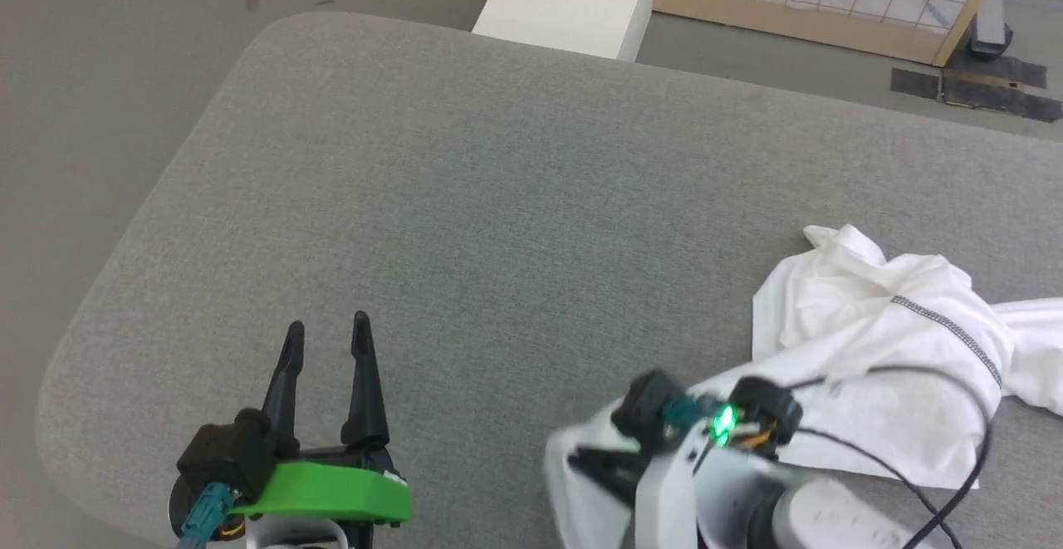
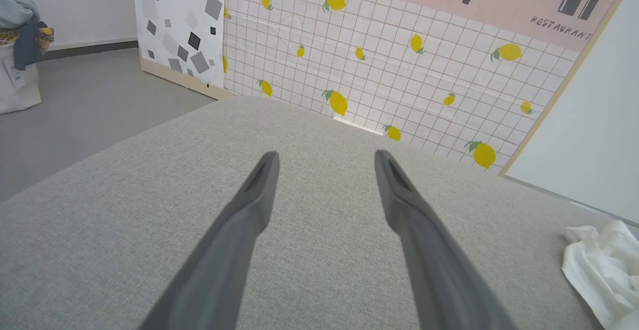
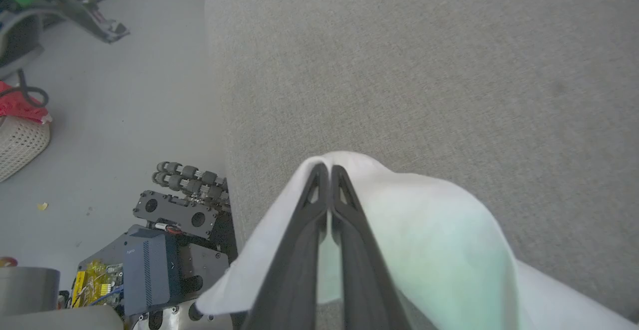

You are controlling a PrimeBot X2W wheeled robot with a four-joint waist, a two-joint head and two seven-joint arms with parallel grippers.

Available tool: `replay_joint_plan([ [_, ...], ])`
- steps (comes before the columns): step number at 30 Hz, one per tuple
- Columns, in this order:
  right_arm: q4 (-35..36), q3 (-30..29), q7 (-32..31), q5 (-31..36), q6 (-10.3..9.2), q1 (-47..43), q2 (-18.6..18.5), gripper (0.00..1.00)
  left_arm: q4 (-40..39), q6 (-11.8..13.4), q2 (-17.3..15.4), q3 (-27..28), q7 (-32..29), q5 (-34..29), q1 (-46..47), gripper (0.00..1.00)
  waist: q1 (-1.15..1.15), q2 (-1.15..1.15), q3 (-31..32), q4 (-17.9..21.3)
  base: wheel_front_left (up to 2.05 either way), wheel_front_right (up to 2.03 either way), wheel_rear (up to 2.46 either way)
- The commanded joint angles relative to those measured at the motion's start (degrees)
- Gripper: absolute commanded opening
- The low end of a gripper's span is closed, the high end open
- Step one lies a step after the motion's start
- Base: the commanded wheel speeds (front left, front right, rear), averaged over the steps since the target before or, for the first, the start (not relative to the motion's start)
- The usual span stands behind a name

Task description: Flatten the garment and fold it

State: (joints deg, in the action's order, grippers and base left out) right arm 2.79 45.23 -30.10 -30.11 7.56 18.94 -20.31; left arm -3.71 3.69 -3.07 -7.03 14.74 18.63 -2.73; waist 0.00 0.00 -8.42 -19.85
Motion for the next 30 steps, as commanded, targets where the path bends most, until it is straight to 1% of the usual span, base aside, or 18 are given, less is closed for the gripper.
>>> replay_joint_plan([
  [1, -1.4, 1.0, 1.0, 2.1, -0.08, -0.5, 0.1, 1.00, -0.1, 0.4, 0.2, -0.3, 0.3, -0.6, -0.6, 1.00, 0.00, 0.00, 0.0, 0.0, 0.00, 0.00, 0.00],
  [3, -3.8, 1.2, 2.9, 4.0, -0.08, -0.6, 0.6, 1.00, 0.0, 0.4, 0.2, -0.8, 0.3, -0.4, -0.5, 1.00, 0.00, 0.00, 0.1, 0.0, 0.00, 0.00, 0.00],
  [5, -4.9, 1.3, 4.4, 4.9, -0.08, 0.1, 1.3, 1.00, 0.2, 0.5, 0.2, -1.2, 0.3, -0.3, -0.3, 1.00, 0.00, 0.00, 0.2, 0.1, 0.00, 0.00, 0.00],
  [8, -4.5, -0.3, 6.0, 4.7, -0.08, 1.7, 2.5, 1.00, 0.2, 0.5, 0.2, -1.2, 0.3, -0.4, -0.5, 1.00, 0.00, 0.00, 0.5, 1.0, 0.00, 0.00, 0.00],
  [11, -2.7, -3.7, 7.2, 4.5, -0.08, 2.7, 3.1, 1.00, 0.0, 0.5, 0.2, -1.1, 0.3, -0.5, -0.9, 1.00, 0.00, 0.00, 0.9, 2.1, 0.00, 0.00, 0.00],
  [15, 1.2, -12.9, 8.9, 5.4, -0.08, 1.4, 4.1, 1.00, -0.5, 0.0, 0.2, -0.9, 0.3, -1.2, -1.5, 1.00, 0.00, 0.00, 1.3, 4.0, 0.00, 0.00, 0.00],
  [17, 3.4, -18.9, 10.0, 7.6, -0.08, -0.5, 4.5, 1.00, -0.8, -0.4, 0.2, -0.9, 0.3, -1.7, -1.5, 1.00, 0.00, 0.00, 1.4, 5.1, 0.00, 0.00, 0.00],
  [21, 8.2, -31.9, 13.0, 14.2, -0.08, -6.6, 6.2, 1.00, -1.5, -1.4, 0.2, -0.6, 0.3, -3.0, -1.3, 1.00, 0.00, 0.00, 1.4, 7.5, 0.00, 0.00, 0.00],
  [23, 10.6, -38.0, 14.7, 17.1, -0.08, -10.6, 8.3, 1.00, -1.8, -1.9, 0.2, -0.5, 0.3, -3.4, -1.3, 1.00, 0.00, 0.00, 1.3, 8.8, 0.00, 0.00, 0.00],
  [25, 12.6, -44.5, 17.3, 19.9, -0.08, -14.9, 11.2, 1.00, -2.2, -2.5, 0.2, -0.4, 0.3, -4.0, -1.4, 1.00, 0.00, 0.00, 1.1, 10.2, 0.00, 0.00, 0.00],
  [27, 13.8, -49.8, 20.1, 22.7, -0.08, -18.7, 13.6, 1.00, -2.6, -3.0, 0.2, -0.5, 0.3, -4.4, -1.5, 1.00, 0.00, 0.00, 1.0, 11.1, 0.00, 0.00, 0.00],
  [30, 14.0, -55.7, 24.2, 24.8, -0.08, -23.6, 16.2, 1.00, -3.4, -3.6, 0.2, -0.6, 0.3, -5.1, -1.8, 1.00, 0.00, 0.00, 0.7, 12.5, 0.00, 0.00, 0.00],
])
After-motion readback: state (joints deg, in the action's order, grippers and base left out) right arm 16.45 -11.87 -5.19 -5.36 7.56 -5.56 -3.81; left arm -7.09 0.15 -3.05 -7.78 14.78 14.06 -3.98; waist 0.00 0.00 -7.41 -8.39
